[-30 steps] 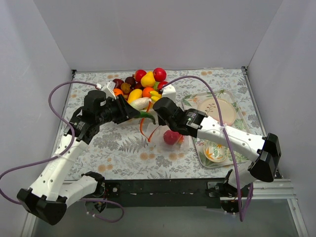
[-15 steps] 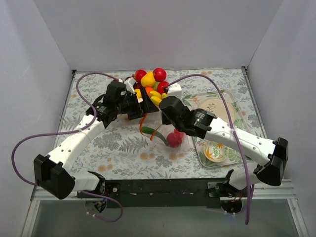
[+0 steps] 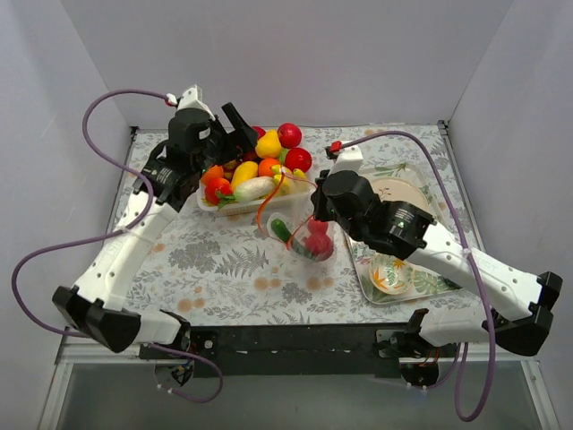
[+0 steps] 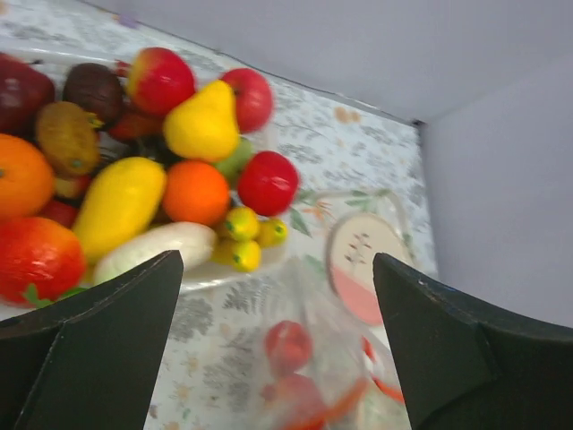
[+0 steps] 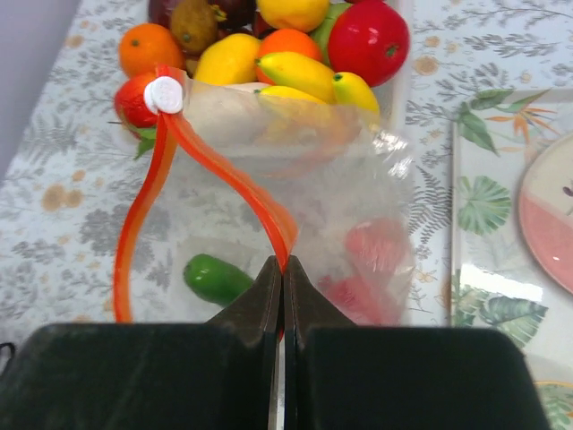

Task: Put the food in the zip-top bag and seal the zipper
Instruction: Place the fake vegetable in the zipper food storage bag, then pick up the fake fruit from the bin.

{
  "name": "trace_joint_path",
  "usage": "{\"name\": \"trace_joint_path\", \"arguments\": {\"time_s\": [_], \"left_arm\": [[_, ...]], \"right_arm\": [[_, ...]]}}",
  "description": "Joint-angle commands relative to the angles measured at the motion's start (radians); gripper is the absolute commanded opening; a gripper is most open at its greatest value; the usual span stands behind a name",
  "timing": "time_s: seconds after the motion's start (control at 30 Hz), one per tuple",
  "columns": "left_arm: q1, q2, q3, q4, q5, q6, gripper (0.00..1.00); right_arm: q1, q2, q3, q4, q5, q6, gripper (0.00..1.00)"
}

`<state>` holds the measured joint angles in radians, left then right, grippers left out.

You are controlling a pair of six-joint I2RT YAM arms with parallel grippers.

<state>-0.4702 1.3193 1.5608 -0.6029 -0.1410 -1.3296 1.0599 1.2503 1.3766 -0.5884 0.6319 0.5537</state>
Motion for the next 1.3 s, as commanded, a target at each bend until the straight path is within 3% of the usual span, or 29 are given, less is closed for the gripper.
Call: {"name": "trace_joint_path", "arguments": {"time_s": [0.0,0.1,0.13,0.2,0.5,1.27], "left_arm": [[0.034,0.165,-0.007,-0.057,-0.241,0.058,0.85],[0.047,0.265,0.019,-0.032,-0.316,0.093,0.8],[0.051,0.288,0.033,-0.031,-0.351,0.099,0.79],[0.056,0.334,0.057,-0.017,-0.374,0.13,0.76],[0.058,0.549,0.203,-0.006,-0.509,0.222,0.72],[0.09,0.686,0.252,0.031,-0.465,0.306,0.66]], "right_arm": [[-0.001,-0.054,-0.025,0.098,-0.136,0.017,0.01],[-0.003,-0.043,-0.045,0.03,-0.051,0.037,0.01],[-0.003,-0.073,-0.066,0.077,-0.043,0.02,0.01],[-0.003,-0.087,-0.093,0.099,-0.104,0.011,0.01],[-0.003,-0.114,-0.139,0.079,-0.084,0.026,0.01],[-0.003,-0.104,-0.178,0.087,-0.101,0.04,0.01]]}}
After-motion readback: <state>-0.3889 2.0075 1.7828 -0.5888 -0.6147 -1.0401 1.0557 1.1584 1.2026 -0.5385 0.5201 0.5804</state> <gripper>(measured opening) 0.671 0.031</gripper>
